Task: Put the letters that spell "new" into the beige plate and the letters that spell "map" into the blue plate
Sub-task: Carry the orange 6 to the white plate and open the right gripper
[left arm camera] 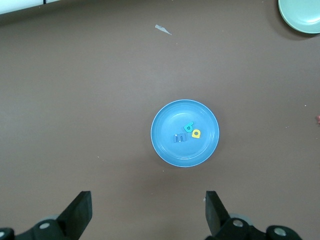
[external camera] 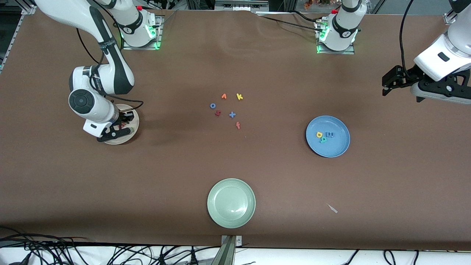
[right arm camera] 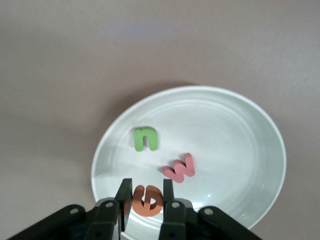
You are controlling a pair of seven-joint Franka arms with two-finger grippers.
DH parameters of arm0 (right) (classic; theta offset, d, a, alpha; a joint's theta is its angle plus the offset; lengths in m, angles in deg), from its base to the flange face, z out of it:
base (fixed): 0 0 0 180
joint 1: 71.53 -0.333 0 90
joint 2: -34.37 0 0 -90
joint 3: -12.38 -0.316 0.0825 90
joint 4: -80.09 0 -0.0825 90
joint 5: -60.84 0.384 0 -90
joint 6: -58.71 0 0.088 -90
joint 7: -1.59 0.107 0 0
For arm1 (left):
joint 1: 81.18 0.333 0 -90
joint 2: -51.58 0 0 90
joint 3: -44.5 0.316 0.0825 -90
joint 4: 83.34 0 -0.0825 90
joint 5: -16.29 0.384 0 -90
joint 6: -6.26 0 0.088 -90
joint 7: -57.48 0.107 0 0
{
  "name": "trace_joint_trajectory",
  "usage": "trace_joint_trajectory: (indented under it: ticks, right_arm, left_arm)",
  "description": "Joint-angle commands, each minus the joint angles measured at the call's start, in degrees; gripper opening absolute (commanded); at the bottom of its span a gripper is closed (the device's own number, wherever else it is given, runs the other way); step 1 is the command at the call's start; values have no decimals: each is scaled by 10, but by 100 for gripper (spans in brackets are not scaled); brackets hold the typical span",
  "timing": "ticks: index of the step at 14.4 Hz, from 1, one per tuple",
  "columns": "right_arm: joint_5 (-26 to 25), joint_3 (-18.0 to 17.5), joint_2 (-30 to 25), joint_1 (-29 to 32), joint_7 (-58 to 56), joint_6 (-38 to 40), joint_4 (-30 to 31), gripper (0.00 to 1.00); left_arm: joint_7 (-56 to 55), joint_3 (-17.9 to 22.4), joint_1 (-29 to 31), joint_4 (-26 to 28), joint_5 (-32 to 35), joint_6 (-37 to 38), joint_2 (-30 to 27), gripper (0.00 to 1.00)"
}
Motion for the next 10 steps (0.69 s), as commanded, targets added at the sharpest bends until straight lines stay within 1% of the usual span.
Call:
trace_joint_trajectory:
  ticks: [1, 2, 3, 4, 7, 10]
  right_arm:
    - [9, 3, -23, -3, -5, -5, 23, 97]
    - [12, 4, -23, -3, 1, 12, 14, 100]
    - [18, 4, -23, -3, 9, 36, -4, 100]
    - [25, 3, -22, -3, 15, 74, -30, 100]
    - [52, 0, -16, -8, 19, 195, -113, 100]
    - [52, -3, -14, -10, 33, 294, -189, 100]
  left_arm:
    - [6, -1, 7, -26, -11, 15, 10, 100]
    - [9, 0, 9, -27, -14, 15, 10, 100]
    - [7, -1, 11, -35, -15, 15, 10, 100]
    - [7, -2, 12, -43, -11, 15, 16, 100]
    - [12, -1, 18, -44, -14, 17, 19, 100]
    - [12, -2, 17, -44, -15, 17, 22, 100]
